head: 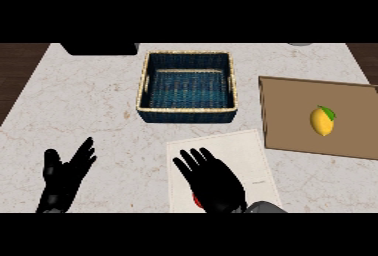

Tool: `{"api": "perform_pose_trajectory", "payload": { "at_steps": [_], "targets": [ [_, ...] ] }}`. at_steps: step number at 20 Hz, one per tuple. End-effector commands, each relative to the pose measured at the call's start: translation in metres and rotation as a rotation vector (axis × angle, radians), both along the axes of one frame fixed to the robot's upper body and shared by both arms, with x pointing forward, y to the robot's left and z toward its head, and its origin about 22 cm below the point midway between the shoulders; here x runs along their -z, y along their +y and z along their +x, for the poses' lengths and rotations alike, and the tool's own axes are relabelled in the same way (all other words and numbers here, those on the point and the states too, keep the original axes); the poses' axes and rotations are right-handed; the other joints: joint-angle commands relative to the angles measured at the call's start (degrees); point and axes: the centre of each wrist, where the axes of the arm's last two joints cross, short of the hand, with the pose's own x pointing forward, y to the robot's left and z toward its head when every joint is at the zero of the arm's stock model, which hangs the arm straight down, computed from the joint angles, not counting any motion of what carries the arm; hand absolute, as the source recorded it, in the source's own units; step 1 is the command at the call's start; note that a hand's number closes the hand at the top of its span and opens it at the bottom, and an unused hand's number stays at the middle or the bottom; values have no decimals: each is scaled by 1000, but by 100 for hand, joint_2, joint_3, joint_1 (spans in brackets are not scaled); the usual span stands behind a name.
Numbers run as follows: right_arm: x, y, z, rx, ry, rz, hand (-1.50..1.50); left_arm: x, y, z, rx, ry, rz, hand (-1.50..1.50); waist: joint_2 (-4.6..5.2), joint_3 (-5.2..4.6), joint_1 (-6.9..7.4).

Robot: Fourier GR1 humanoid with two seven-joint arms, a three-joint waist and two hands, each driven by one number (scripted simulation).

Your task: Pick the tomato from the placemat and place it in the basket

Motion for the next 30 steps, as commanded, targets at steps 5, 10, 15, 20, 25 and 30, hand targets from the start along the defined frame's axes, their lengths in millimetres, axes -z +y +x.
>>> {"api": "perform_pose_trajectory", "payload": {
  "at_steps": [5,10,15,20,25,30],
  "targets": [
    [23,-1,17,15,42,-117,-150,18,1,-12,-16,56,19,0,32,-47,2],
    [38,12,0,18,42,-84,-150,21,12,-17,-12,68,4,0,33,-47,-2],
    [44,7,5,7,12,-90,-150,16,12,-3,-10,50,-15,0,32,-47,-14],
    [66,-6,18,20,45,-78,-150,17,6,-12,5,60,-2,0,34,-45,4],
    [60,4,21,-89,-54,-109,150,12,-6,-2,0,56,-8,0,36,-45,7],
    [65,14,10,-127,-116,-129,150,16,13,-11,-6,60,14,0,33,-46,3]
  ]
}}
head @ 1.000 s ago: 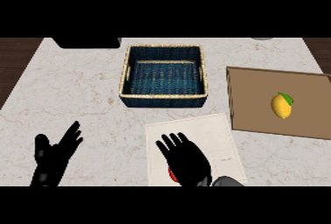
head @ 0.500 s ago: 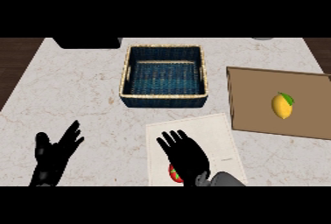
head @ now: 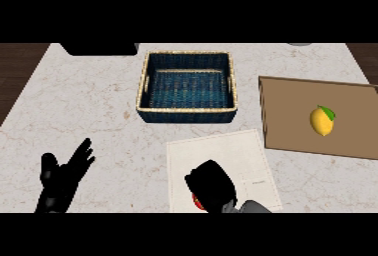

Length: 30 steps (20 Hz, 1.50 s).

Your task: Pick the tomato from the placemat and place it in the basket

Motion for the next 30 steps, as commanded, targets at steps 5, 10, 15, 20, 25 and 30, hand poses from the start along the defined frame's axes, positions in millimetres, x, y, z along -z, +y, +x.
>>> {"api": "perform_pose_trajectory", "payload": {
  "at_steps": [5,10,15,20,25,30],
  "targets": [
    [-12,40,3,58,-51,-1,150,13,2,-1,-5,78,-14,0,42,-51,26],
    [-35,48,7,386,-97,10,150,6,-8,1,54,66,-3,0,74,-58,371],
    [-66,66,13,504,-251,76,150,6,-17,14,92,63,-9,0,101,-65,560],
    [-121,58,15,660,-271,609,150,4,-21,13,99,53,-16,0,62,-6,641],
    [-173,70,19,679,-447,859,150,4,-24,16,108,64,8,0,-7,-57,647],
    [-215,79,34,778,-513,948,150,12,-22,13,92,91,-9,0,-2,-86,565]
  ]
}}
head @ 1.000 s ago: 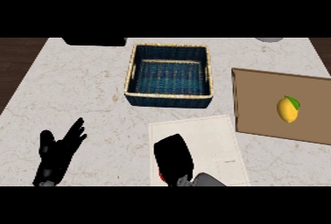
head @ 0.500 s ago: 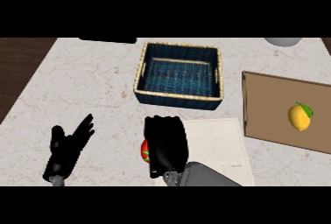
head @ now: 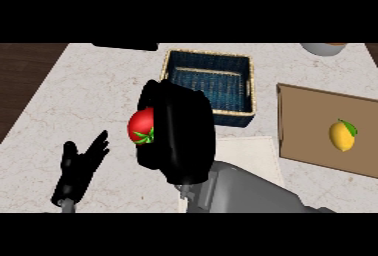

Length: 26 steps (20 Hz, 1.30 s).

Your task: Pick the tomato from the placemat and place it in the basket

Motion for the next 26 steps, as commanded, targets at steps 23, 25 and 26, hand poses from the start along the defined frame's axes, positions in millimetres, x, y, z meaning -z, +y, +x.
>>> {"api": "perform_pose_trajectory", "payload": {
  "at_steps": [23,25,26],
  "targets": [
    [-137,42,99,416,18,179,150,11,4,-18,-52,56,4,0,98,-24,-260],
    [-125,40,103,403,34,173,150,14,10,-14,-78,68,9,0,91,-21,-353],
    [-121,37,113,407,27,185,150,9,10,-16,-65,56,4,0,102,-20,-315]
  ]
}}
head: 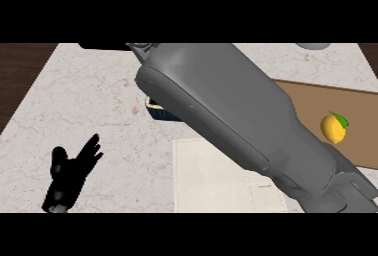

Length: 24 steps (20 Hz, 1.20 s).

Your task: Pick the tomato from the placemat and place it in the basket

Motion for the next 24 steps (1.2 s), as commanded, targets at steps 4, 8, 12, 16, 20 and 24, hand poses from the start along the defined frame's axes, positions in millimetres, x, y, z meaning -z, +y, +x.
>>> {"api": "perform_pose_trajectory", "payload": {
  "at_steps": [4,8,12,16,20,24],
  "targets": [
    [21,-12,33,109,95,200,150,16,7,-5,-30,65,-12,0,53,-36,-96],
    [36,-27,48,120,101,348,150,6,-11,-6,7,62,-7,0,75,-28,15],
    [43,-29,51,101,108,374,150,13,5,-14,-32,66,-16,0,21,-29,-110],
    [64,-30,56,84,110,400,150,14,-2,3,-45,69,-4,0,52,-31,-84],
    [103,-42,74,278,147,235,150,8,25,-14,-55,69,-2,0,2,-34,-214],
    [98,-36,72,223,197,111,150,20,7,-10,-45,71,5,0,11,-29,-232]
  ]
}}
